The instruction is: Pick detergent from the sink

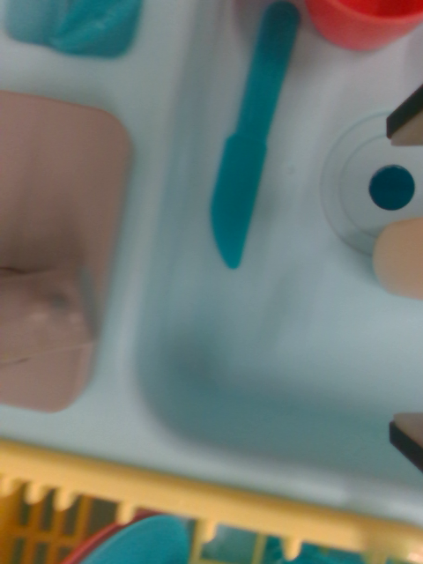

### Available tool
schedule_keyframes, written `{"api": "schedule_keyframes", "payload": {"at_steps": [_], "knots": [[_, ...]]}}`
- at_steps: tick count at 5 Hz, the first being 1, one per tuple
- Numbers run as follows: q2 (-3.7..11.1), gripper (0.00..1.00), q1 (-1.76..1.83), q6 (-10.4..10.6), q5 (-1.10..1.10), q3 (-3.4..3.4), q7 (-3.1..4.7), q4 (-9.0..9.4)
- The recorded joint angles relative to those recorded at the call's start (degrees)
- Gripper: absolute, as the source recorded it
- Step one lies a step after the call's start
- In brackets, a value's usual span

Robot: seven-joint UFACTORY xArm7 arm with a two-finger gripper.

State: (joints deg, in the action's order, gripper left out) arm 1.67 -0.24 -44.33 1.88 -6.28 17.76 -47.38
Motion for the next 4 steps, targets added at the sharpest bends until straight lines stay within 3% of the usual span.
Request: {"api": "schedule_keyframes", "payload": {"at_steps": [1,2,3,4], "knots": [[0.0,0.0,0.0,0.0,0.0,0.0,0.0,0.0],[0.1,0.0,-0.06,1.6,0.01,-0.18,0.68,1.59],[0.1,0.0,-0.06,1.6,0.01,-0.18,0.68,1.59],[0.19,0.0,-0.1,2.9,0.02,-0.32,1.23,2.87]]}}
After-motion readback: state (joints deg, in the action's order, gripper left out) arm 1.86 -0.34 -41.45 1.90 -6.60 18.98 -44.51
